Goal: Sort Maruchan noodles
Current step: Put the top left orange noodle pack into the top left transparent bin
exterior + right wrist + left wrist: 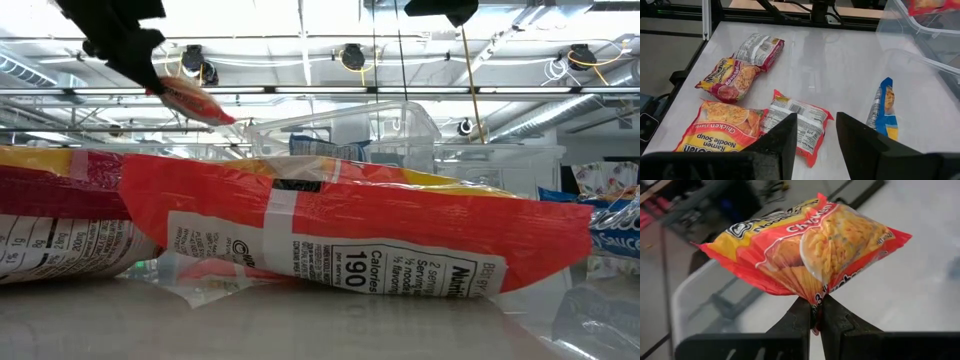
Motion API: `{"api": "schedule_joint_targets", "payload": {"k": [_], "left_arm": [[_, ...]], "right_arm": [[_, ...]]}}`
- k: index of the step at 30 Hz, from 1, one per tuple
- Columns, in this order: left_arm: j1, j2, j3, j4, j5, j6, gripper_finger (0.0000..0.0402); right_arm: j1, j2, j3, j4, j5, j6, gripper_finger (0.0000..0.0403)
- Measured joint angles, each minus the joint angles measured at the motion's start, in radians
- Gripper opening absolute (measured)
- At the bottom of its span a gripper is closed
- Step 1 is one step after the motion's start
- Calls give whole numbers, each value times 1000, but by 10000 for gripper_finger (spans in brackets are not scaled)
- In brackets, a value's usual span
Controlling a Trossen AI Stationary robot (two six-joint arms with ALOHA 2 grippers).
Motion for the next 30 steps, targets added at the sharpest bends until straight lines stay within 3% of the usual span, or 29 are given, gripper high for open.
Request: {"api": "schedule_joint_targets", "payload": {"k": [10,16,30], "left_arm": [[238,13,0,2,2,136,18],[353,70,0,11,65,237,18],[454,197,0,108,157,403,53]], "right_arm": [[0,0,0,0,2,-14,130],[0,0,0,0,2,-15,130],[0,0,0,0,2,-15,130]]}}
